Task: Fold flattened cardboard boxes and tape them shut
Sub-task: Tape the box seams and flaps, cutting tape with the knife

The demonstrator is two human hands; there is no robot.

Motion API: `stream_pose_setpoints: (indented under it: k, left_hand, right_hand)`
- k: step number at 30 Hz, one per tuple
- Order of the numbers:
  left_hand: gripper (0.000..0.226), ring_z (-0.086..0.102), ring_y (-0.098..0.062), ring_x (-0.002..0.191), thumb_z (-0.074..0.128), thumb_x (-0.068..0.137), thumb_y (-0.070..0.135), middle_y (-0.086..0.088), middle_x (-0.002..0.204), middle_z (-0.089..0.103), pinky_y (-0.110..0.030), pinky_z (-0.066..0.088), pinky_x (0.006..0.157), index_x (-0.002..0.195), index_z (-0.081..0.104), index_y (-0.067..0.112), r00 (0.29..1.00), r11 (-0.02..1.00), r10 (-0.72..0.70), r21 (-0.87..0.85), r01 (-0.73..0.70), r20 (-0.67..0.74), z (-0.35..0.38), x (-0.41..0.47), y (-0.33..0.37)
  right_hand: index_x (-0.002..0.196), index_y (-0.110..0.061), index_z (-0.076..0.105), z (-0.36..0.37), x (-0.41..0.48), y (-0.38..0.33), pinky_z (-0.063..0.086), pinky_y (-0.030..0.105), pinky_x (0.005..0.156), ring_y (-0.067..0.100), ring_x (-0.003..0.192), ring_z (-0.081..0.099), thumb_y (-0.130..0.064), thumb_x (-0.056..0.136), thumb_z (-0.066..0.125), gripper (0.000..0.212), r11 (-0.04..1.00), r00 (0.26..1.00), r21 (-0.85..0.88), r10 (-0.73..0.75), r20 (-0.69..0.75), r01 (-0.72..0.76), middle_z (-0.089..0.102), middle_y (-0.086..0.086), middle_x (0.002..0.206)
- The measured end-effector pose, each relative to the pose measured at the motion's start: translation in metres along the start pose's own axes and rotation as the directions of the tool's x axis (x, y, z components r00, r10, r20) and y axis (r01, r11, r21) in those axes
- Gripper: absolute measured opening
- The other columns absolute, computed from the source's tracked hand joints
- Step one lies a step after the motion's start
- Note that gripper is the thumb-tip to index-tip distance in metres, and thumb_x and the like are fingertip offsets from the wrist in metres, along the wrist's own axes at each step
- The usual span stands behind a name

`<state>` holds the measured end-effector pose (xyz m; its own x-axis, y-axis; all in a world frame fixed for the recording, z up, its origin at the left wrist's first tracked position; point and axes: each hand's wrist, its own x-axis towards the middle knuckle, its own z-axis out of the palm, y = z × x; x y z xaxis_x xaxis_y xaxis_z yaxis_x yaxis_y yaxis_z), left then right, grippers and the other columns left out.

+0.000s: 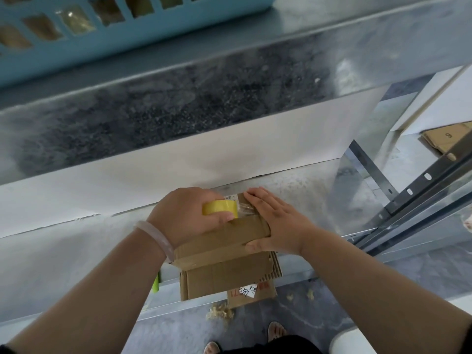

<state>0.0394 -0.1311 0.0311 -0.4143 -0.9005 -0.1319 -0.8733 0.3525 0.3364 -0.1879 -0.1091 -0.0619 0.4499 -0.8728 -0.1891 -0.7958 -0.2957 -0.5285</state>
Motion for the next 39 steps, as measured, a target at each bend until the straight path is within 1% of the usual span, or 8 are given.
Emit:
stream_pose_setpoints:
  k: [6,10,15,22,24,29,33,39]
  left_hand:
    - [0.043,0.057,-0.010,0.081,0.057,0.075,0.071,0.013,0.085,0.064,-0.031,0.046,0.070,0.100,0.064,0.036,0.999,0.989,-0.019,0.144,0.025,-0.043,-0.004,0.002,0.011]
    - [0.047,0.059,-0.014,0.079,0.050,0.076,0.073,0.011,0.083,0.063,-0.033,0.049,0.070,0.097,0.063,0.033,0.996,0.941,-0.085,0.326,0.091,-0.033,-0.007,0.004,0.010]
    - [0.047,0.057,-0.010,0.077,0.048,0.075,0.077,0.013,0.080,0.060,-0.034,0.050,0.071,0.093,0.061,0.036,0.997,0.953,-0.074,0.296,0.071,-0.002,-0.011,0.001,0.000]
    - [0.038,0.058,0.001,0.094,0.043,0.070,0.072,0.023,0.094,0.065,-0.021,0.043,0.080,0.091,0.062,0.047,0.994,0.972,-0.048,-0.225,0.070,0.101,-0.022,-0.019,-0.045]
    - [0.030,0.058,0.001,0.092,0.045,0.073,0.069,0.024,0.093,0.064,-0.019,0.041,0.078,0.090,0.061,0.051,0.998,0.965,-0.021,-0.261,0.036,0.060,-0.020,-0.025,-0.049]
    - [0.020,0.058,-0.005,0.076,0.057,0.088,0.047,0.013,0.075,0.064,-0.028,0.047,0.069,0.077,0.065,0.033,0.995,0.985,-0.089,-0.152,0.081,-0.044,-0.021,-0.024,-0.039]
    - [0.029,0.058,-0.005,0.072,0.058,0.083,0.058,0.013,0.071,0.065,-0.030,0.050,0.068,0.075,0.067,0.032,0.980,0.982,-0.188,-0.041,0.185,-0.064,-0.028,-0.031,-0.042]
    - [0.055,0.054,-0.005,0.064,0.035,0.080,0.079,0.013,0.063,0.057,-0.028,0.044,0.065,0.072,0.060,0.031,0.981,0.908,-0.118,0.385,0.169,-0.152,-0.027,-0.032,-0.056]
  right_hand:
    - [0.154,-0.035,0.013,0.000,0.000,0.000,0.002,0.024,0.116,0.002,0.145,0.003,-0.068,0.072,0.070,0.105,0.999,0.997,0.024,-0.023,-0.069,0.024,0.004,-0.023,0.156]
    - [0.153,-0.036,0.014,-0.002,-0.001,0.000,-0.003,0.021,0.114,-0.003,0.143,0.000,-0.067,0.074,0.069,0.102,0.999,0.997,0.011,-0.031,-0.065,0.031,0.003,-0.023,0.156]
    - [0.154,-0.036,0.009,0.000,-0.001,0.001,-0.005,0.022,0.113,-0.014,0.132,-0.009,-0.068,0.075,0.066,0.103,0.999,0.998,-0.012,-0.037,-0.049,0.036,0.000,-0.023,0.157]
    - [0.153,-0.043,-0.006,-0.003,-0.003,-0.001,0.002,0.025,0.112,0.000,0.145,-0.002,-0.069,0.076,0.064,0.108,0.999,0.998,-0.013,-0.036,-0.042,0.036,-0.004,-0.025,0.156]
    - [0.153,-0.043,-0.006,-0.003,-0.003,-0.002,0.005,0.027,0.114,0.002,0.145,-0.001,-0.069,0.076,0.064,0.107,0.999,0.998,-0.022,-0.040,-0.039,0.039,-0.004,-0.026,0.155]
    - [0.153,-0.044,-0.003,-0.005,-0.005,-0.003,0.005,0.025,0.111,0.002,0.143,0.002,-0.067,0.077,0.065,0.104,0.999,0.999,-0.031,-0.038,-0.031,0.037,-0.004,-0.026,0.154]
    - [0.153,-0.045,0.001,-0.004,-0.003,-0.002,0.009,0.027,0.115,0.002,0.144,0.004,-0.068,0.076,0.065,0.103,0.999,0.999,-0.031,-0.039,-0.035,0.038,-0.003,-0.027,0.153]
    - [0.153,-0.043,0.007,-0.007,-0.004,-0.006,0.009,0.024,0.113,0.001,0.144,0.004,-0.064,0.077,0.067,0.099,0.999,0.999,-0.029,-0.026,-0.025,0.025,-0.002,-0.027,0.154]
